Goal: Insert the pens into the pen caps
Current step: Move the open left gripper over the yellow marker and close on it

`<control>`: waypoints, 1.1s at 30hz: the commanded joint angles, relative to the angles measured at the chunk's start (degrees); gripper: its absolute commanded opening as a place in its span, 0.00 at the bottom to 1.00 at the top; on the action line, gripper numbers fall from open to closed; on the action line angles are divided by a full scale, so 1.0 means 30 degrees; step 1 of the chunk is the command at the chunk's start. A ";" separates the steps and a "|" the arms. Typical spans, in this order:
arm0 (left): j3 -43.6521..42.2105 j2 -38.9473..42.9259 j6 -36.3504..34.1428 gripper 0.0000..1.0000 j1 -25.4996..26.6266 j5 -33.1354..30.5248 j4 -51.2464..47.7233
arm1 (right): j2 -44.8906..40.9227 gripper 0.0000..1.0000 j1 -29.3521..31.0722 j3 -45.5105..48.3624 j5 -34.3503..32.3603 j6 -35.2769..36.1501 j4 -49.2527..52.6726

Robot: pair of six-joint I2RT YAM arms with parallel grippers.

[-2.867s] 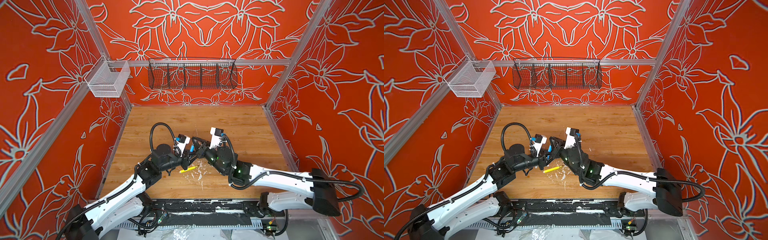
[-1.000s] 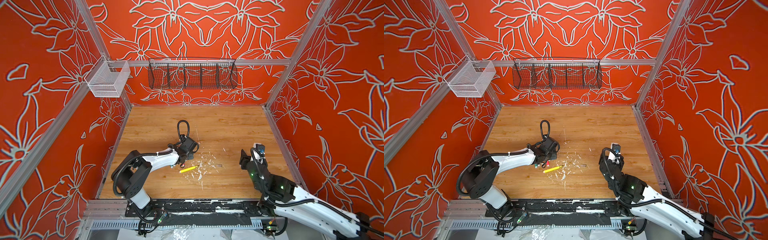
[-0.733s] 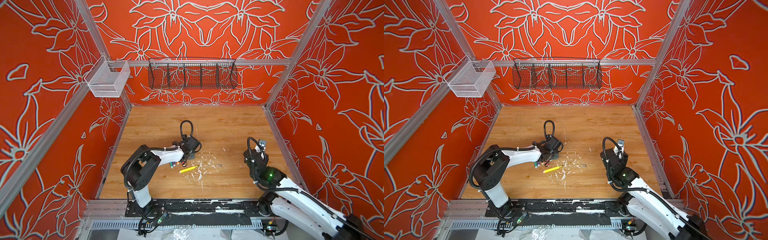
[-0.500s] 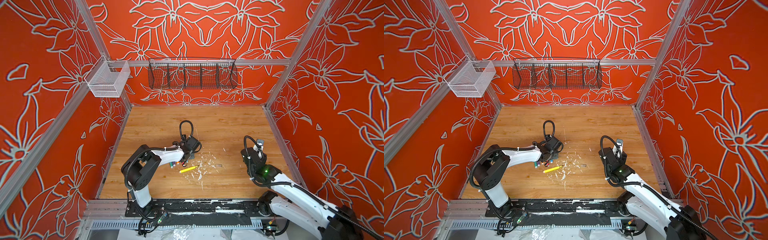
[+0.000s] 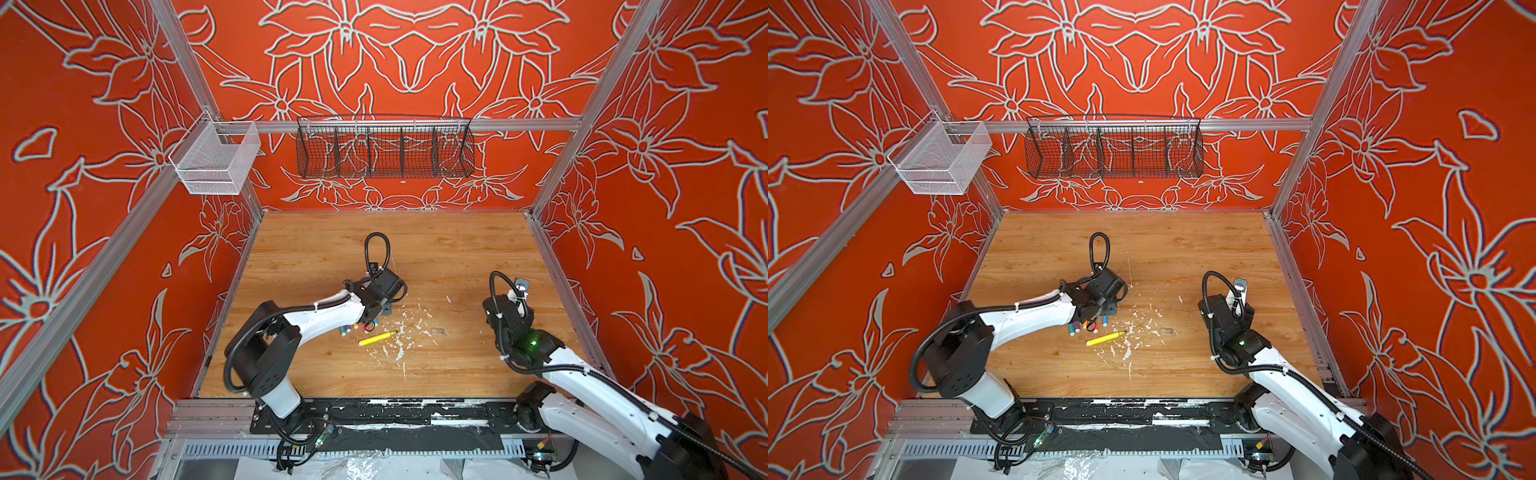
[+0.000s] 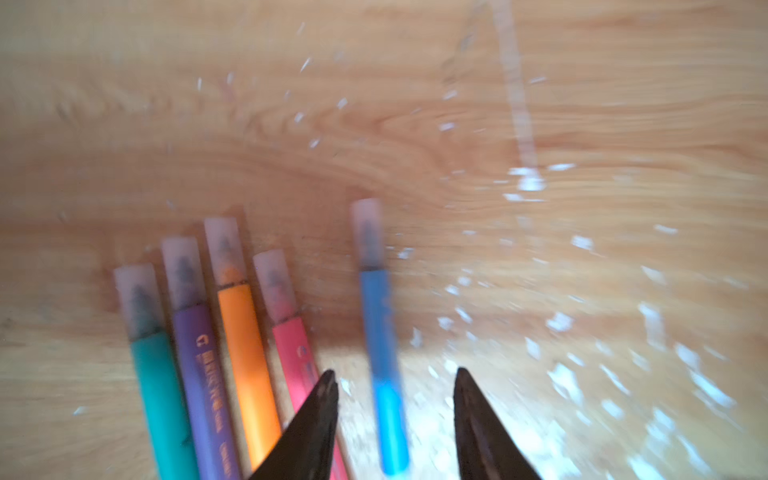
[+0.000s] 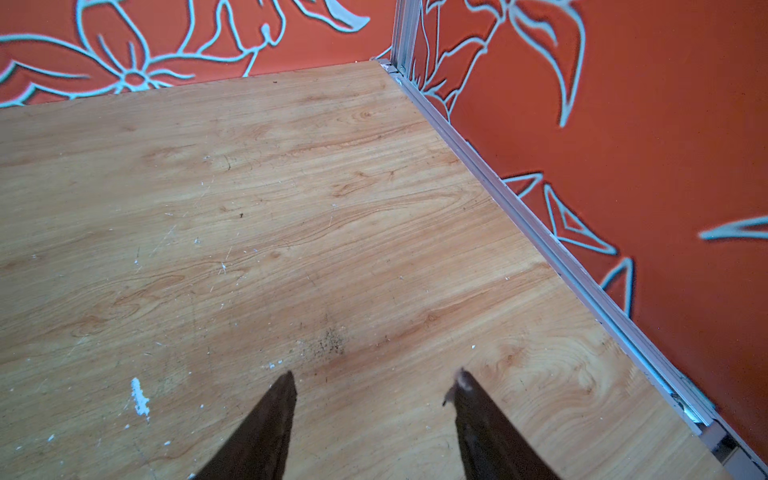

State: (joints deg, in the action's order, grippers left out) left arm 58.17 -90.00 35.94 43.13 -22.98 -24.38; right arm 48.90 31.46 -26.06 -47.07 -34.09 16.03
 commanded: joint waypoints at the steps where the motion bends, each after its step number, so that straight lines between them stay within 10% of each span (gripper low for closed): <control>1: -0.0256 0.2141 -0.1589 0.45 0.1793 -0.1320 -0.2083 | 0.0058 0.62 -0.0124 -0.0095 0.0242 -0.0443 0.0221; 11: -0.5436 0.6734 -0.2040 0.59 0.3903 -0.0035 -0.1284 | -0.0318 0.62 -0.0187 0.0028 0.0440 -0.0613 0.0437; 33: -0.7000 0.3013 -0.1753 0.60 0.3932 0.0512 0.1527 | -0.0970 0.63 -0.0281 0.0226 0.1039 -0.0480 0.0496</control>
State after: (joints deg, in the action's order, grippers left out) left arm 36.80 -79.57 29.87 54.76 -20.49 -20.84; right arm 46.94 31.09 -25.85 -44.47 -34.94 16.47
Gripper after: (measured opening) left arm 0.597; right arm 0.631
